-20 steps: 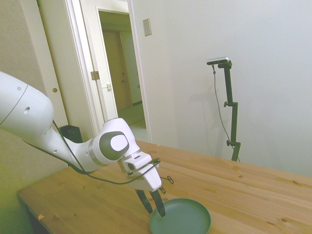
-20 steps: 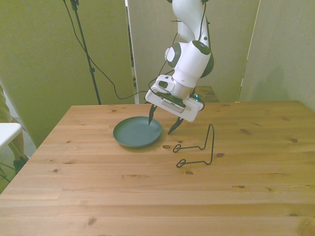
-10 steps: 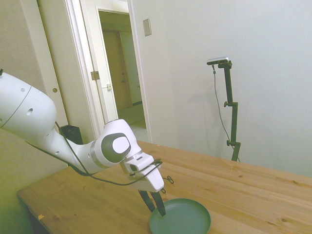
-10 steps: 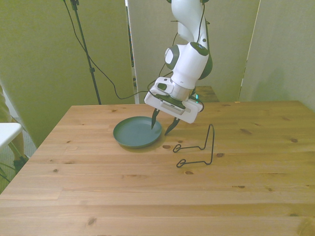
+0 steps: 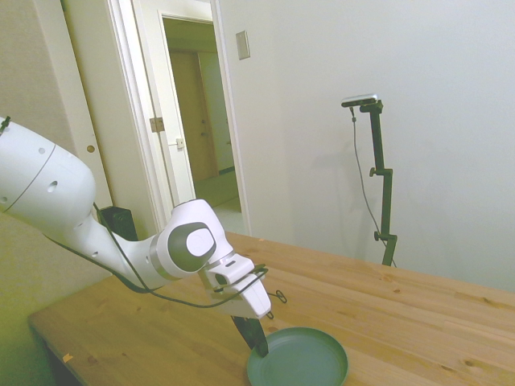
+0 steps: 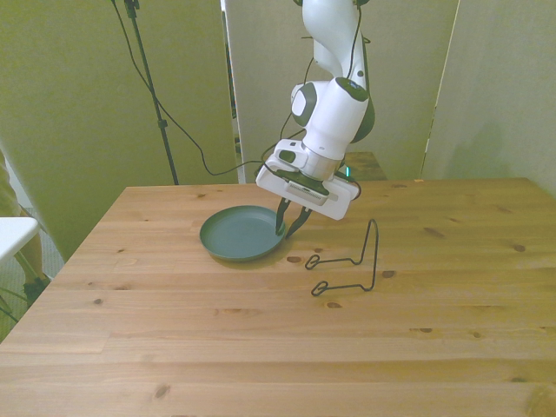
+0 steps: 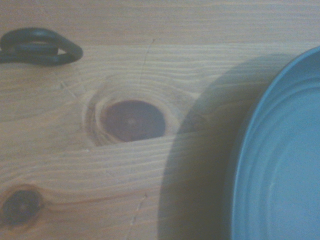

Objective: Load the plate

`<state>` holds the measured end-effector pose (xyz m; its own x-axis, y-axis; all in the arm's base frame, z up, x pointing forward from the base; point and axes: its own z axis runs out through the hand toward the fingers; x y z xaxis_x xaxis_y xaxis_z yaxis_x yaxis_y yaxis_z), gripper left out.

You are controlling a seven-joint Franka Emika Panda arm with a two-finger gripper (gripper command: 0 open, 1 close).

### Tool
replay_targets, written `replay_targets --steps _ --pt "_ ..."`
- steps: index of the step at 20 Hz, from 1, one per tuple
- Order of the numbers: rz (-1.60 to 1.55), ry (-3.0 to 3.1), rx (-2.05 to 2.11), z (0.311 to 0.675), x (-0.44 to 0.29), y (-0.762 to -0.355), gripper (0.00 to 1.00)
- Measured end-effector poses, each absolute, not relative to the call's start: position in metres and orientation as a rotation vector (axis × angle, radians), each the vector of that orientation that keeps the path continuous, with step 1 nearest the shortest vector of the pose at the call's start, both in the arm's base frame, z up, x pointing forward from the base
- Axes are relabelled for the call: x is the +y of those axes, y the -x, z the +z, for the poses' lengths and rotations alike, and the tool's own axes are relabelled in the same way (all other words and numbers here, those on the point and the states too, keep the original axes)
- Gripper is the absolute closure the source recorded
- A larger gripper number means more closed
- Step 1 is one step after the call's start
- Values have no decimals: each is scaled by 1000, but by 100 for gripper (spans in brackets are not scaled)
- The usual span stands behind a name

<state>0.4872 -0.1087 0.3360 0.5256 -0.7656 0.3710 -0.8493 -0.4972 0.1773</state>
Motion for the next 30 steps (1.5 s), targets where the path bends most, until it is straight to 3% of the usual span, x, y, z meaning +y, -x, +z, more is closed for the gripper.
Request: replay_targets --steps 10,18,30 --pt "304 -2558 -1386 359 -131 -481 100" --pt "444 -2840 -1478 474 -142 -434 100" --pt "570 -3348 -1330 579 -142 -409 100"
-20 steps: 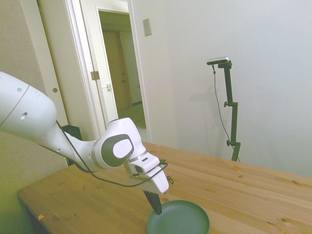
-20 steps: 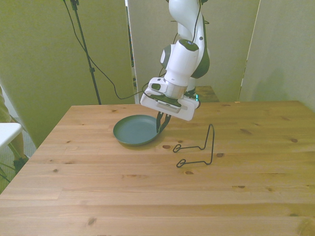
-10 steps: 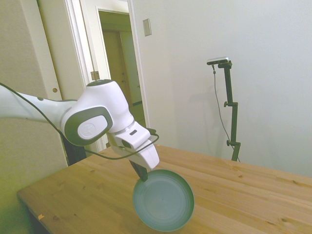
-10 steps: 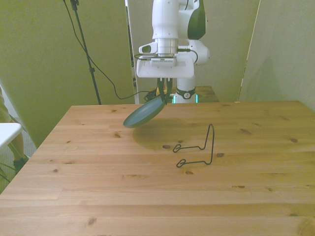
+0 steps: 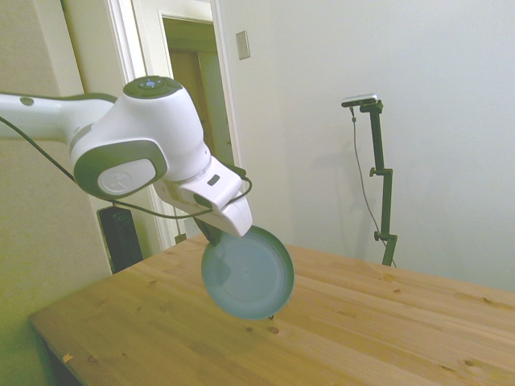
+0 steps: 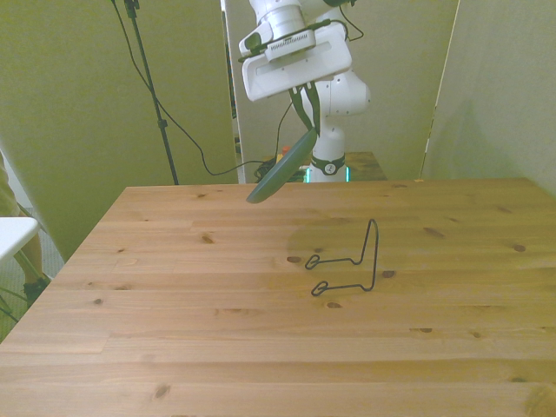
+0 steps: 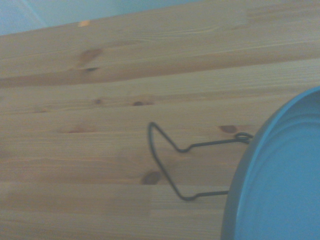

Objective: Load the plate

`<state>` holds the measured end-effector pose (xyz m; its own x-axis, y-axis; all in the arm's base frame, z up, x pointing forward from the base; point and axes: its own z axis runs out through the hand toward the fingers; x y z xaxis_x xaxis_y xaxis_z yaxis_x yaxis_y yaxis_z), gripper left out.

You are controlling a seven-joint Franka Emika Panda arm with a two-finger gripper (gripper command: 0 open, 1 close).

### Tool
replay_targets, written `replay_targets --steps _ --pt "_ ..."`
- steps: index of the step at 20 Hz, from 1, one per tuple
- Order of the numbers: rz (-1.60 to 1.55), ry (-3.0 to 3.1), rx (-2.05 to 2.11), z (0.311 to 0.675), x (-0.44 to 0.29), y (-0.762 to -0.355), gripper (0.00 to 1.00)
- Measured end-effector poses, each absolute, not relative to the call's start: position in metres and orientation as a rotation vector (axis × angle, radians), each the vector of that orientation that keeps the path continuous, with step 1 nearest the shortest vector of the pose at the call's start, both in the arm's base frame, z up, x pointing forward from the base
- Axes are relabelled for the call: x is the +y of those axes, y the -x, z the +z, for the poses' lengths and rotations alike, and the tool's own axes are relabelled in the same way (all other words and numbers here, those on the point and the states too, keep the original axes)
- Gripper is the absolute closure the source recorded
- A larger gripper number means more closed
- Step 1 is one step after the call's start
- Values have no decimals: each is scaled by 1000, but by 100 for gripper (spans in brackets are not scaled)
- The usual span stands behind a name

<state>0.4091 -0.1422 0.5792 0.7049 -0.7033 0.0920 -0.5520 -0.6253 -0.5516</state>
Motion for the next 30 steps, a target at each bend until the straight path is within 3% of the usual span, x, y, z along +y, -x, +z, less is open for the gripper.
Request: replay_targets --steps 9,17,30 --pt "-264 2389 837 598 -159 -431 100" --pt "-160 2438 639 597 -144 -496 100" --pt "46 2363 476 553 -138 -544 100"
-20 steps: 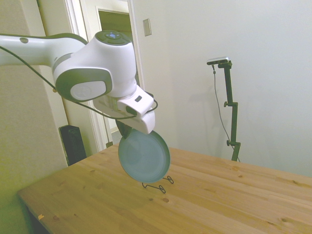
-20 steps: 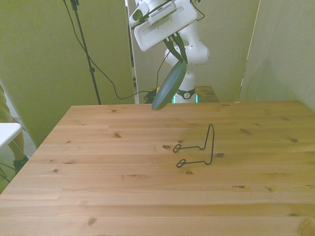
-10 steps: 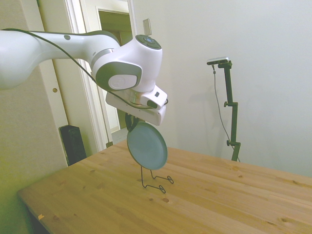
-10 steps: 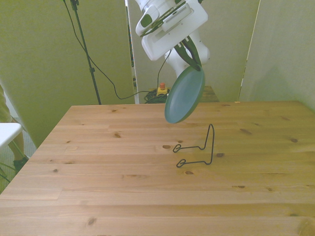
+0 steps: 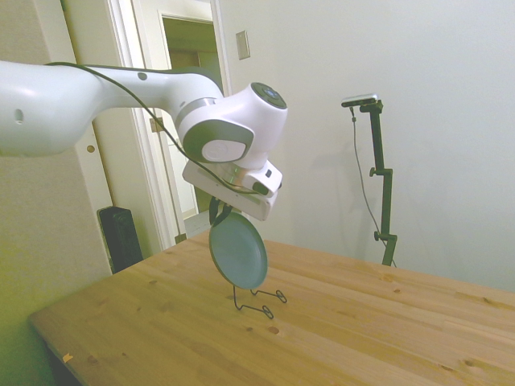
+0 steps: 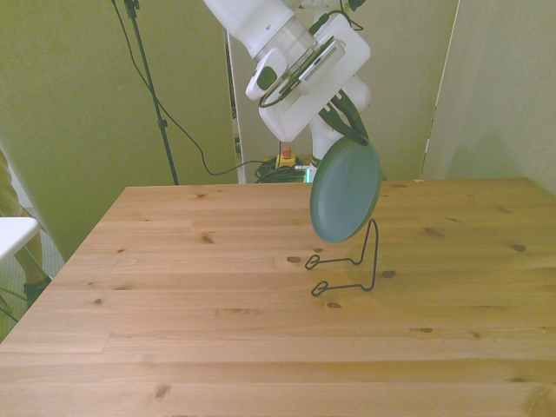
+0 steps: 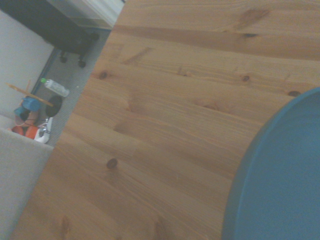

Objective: Load the plate

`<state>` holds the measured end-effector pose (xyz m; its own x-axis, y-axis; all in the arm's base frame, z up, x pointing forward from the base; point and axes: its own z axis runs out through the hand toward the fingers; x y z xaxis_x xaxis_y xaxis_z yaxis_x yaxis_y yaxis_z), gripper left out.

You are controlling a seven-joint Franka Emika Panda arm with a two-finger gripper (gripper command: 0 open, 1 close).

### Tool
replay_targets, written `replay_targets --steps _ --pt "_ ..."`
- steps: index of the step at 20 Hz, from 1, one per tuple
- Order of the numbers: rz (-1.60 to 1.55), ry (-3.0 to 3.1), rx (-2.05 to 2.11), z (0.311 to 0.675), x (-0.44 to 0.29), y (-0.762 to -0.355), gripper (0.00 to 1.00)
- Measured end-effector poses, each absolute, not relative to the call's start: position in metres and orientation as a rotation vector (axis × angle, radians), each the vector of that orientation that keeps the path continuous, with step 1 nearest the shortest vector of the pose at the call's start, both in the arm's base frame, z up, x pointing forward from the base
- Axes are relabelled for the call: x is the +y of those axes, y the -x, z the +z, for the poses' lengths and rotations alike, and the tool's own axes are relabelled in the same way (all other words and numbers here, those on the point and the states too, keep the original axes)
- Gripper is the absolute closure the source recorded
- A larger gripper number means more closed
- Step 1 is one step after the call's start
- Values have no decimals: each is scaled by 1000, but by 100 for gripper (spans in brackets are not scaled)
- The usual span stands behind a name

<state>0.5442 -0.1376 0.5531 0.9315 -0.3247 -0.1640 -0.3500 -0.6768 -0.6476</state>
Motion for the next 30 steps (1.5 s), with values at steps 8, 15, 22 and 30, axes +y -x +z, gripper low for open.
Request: replay_targets --steps 8,15,22,30 --pt "111 2324 421 534 -149 -573 100" --pt "140 2315 397 515 -145 -583 100" --pt "160 2310 398 503 -143 -588 100" --pt "170 2305 410 489 -142 -595 100"
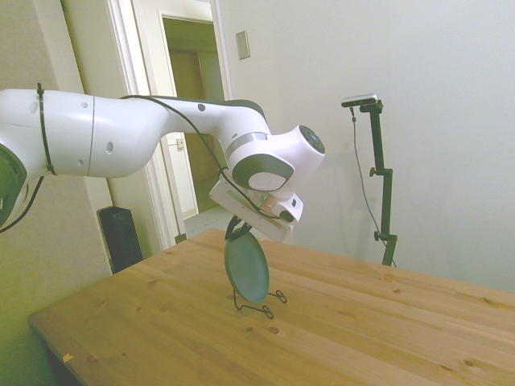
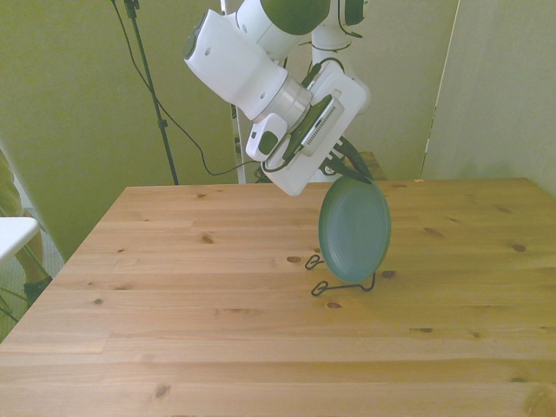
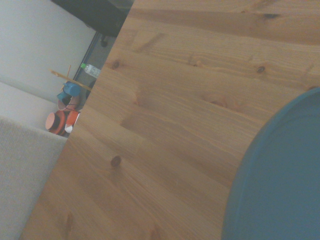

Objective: Load the plate

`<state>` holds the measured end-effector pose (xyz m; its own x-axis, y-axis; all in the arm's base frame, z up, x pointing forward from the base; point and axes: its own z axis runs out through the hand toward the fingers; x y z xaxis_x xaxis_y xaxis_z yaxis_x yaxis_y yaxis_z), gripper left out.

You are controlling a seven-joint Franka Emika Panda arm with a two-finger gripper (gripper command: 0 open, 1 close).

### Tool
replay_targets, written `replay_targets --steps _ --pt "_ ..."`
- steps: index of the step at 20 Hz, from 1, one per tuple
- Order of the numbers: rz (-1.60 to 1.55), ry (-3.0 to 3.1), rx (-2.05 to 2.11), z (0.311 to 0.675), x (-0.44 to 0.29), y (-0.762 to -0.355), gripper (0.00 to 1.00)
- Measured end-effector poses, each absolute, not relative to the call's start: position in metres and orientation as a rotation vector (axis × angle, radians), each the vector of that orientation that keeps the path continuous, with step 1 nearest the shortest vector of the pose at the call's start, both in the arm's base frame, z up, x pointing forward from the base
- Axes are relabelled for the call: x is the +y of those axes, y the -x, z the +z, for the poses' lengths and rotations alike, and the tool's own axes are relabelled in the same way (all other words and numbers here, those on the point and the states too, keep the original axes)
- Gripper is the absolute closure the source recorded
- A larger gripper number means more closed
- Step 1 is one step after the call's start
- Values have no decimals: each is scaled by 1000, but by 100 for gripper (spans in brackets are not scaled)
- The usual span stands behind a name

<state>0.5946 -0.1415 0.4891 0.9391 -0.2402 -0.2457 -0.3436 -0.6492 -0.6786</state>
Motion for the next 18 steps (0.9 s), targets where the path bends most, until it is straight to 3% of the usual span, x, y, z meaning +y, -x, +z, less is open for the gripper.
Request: replay_targets --steps 17,18 --pt "174 2308 397 474 -123 -606 100" --pt "175 2308 399 474 -123 -606 0"
